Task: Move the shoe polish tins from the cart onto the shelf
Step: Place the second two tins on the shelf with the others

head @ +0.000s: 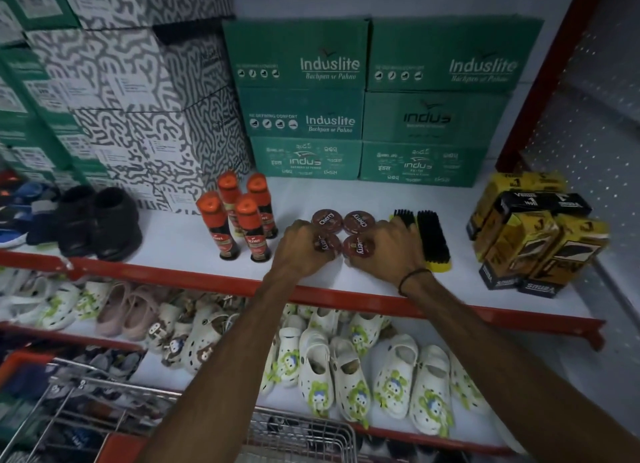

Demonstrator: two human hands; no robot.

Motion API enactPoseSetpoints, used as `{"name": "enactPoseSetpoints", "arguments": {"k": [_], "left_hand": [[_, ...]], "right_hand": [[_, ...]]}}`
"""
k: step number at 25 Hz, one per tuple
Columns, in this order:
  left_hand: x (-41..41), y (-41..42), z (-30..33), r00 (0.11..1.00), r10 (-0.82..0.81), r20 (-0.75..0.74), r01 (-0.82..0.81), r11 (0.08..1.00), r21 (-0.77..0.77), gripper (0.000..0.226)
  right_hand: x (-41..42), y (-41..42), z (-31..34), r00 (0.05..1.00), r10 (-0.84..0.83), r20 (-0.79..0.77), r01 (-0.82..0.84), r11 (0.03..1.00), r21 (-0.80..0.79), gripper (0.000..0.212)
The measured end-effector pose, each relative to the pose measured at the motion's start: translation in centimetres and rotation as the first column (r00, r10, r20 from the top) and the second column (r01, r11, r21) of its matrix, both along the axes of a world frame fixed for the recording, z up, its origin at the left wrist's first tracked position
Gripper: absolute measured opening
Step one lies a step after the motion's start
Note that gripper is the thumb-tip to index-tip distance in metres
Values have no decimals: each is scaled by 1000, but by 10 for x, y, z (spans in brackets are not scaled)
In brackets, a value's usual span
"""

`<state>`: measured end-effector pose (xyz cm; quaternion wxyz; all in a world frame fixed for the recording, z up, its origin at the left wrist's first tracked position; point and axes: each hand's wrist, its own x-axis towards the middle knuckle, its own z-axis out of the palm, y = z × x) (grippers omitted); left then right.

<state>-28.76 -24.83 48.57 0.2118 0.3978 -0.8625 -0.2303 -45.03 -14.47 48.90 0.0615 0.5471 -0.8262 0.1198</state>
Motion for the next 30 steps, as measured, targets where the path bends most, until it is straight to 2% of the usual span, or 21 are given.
{"name": "enactPoseSetpoints", "arguments": {"k": [2,3,5,7,9,22,25,27,30], "left_hand": [[-6,-8,7,999,-27,-26,26,999,-39,35],[-10,-13,9,1000,-26,14,27,998,-61,44],[-17,-23,10,990,-31,141,42,997,-71,54],[-21,-28,7,967,-39,252,50,998,-37,53],[-22,-29,4,951,-21,309,37,998,-47,50],[-16,-21,0,960,-25,279,57,993,-106,48],[-17,-18,3,939,-2,345,55,988,-145,48],[-20,-12,10,931,7,365,65,981,-185,49],[-25,1,17,971,5,240,50,973,-223,52]], "right_hand": [[-7,-6,7,996,10,91,-2,997,-82,45],[-11,-11,11,993,28,110,-19,996,-85,43],[-18,-21,17,990,69,122,-73,997,29,46],[-22,-28,18,984,54,171,-83,982,169,50],[-24,-30,15,983,56,174,-88,979,185,48],[-24,-19,7,980,121,155,-136,987,90,51],[-22,-19,9,982,110,152,-128,985,116,50],[-21,-17,13,971,94,219,-119,987,107,54],[-28,-5,26,916,85,391,-67,996,-60,60]]}}
